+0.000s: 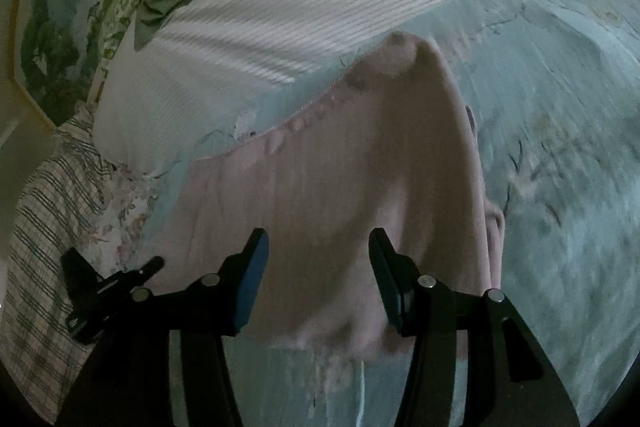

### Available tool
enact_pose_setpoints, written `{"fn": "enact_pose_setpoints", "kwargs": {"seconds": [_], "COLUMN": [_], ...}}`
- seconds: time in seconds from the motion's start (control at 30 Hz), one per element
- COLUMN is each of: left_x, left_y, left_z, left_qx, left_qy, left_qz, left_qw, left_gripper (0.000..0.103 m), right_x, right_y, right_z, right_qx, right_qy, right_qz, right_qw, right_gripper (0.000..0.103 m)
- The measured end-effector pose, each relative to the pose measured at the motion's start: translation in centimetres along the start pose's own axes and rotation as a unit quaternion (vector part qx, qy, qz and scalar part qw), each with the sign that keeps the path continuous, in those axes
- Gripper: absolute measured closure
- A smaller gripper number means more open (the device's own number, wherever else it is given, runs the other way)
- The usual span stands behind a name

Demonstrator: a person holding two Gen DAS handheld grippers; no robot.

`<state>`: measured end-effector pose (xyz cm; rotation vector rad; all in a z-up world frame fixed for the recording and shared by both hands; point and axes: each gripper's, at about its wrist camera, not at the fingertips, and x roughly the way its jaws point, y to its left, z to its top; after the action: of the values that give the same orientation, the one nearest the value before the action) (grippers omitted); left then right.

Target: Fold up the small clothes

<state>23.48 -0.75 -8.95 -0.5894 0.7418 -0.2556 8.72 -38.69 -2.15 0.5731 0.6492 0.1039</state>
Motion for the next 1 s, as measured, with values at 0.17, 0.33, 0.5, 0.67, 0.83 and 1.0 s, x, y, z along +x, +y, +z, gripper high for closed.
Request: {"fn": "enact_pose_setpoints", "kwargs": {"seconds": [0.17, 0.33, 0.5, 0.67, 0.83, 1.0], "left_x": [0.3, 3.3, 6.9, 6.9, 6.0, 5.4], "left_y": [-7.8, -14.7, -16.4, -16.1, -15.6, -15.8], "left_z": [-0.9, -5.0, -8.7, -9.5, -9.0, -9.7], "left_qx": [0.108, 0.212, 0.251, 0.252, 0.242, 0.261], "left_qy": [0.0, 0.019, 0.069, 0.078, 0.075, 0.081], "left_qz": [-0.031, -0.041, -0.034, -0.04, -0.053, -0.044], "left_qw": [0.9937, 0.9762, 0.9648, 0.9636, 0.9659, 0.961], "left_gripper": [0.095, 0.095, 0.095, 0.096, 0.096, 0.096], "right_x": [0.9, 2.9, 6.3, 10.9, 14.6, 17.3], "right_y": [-0.4, -0.3, 0.4, 1.7, 2.5, 3.6], "right_z": [2.3, 3.8, 4.1, 4.9, 6.4, 8.3], "right_qx": [0.002, 0.009, 0.011, -0.008, -0.001, -0.023], "right_qy": [0.011, 0.038, 0.076, 0.115, 0.119, 0.11], "right_qz": [0.016, 0.056, 0.073, 0.06, 0.069, 0.039], "right_qw": [1.0, 0.998, 0.994, 0.991, 0.99, 0.993], "right_gripper": [0.049, 0.049, 0.036, 0.036, 0.036, 0.086]}}
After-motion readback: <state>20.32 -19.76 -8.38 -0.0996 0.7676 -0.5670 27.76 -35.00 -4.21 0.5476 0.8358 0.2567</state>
